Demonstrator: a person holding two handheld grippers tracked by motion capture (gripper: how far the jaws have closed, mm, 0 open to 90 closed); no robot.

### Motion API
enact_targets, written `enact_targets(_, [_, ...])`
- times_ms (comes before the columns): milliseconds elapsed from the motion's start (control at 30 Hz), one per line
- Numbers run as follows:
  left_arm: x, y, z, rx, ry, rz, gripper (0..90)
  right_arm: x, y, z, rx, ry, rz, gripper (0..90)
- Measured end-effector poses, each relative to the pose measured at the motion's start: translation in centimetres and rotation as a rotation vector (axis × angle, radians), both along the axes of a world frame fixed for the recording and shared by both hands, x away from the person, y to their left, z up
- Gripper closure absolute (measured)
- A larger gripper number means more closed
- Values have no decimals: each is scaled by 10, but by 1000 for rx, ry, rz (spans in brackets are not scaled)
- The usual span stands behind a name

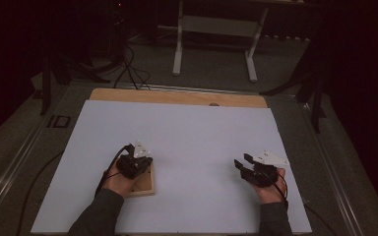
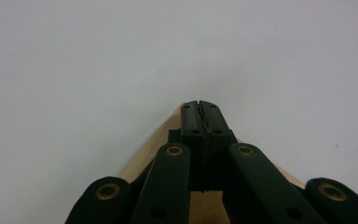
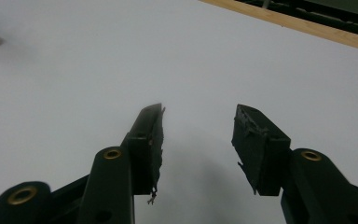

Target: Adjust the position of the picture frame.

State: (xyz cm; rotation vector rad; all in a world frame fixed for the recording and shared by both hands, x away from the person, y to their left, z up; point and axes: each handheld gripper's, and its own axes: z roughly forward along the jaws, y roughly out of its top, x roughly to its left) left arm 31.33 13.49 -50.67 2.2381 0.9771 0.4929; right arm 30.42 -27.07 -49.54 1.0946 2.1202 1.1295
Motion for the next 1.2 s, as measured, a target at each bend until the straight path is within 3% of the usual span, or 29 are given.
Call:
enact_targets(367, [13, -20, 0, -36, 18, -20, 897, 0, 0, 0, 1, 1, 1, 521])
enact_targets(733, [17, -46, 0, -34, 21, -73, 897, 0, -1, 0, 0, 1, 2, 520])
enact_targets(933, [17, -43, 2, -28, 22, -80, 896, 0, -2, 0, 5, 1, -2, 519])
enact_targets(1200, [10, -29, 14, -57, -8, -68, 896, 0, -2, 0, 5, 1, -2, 519])
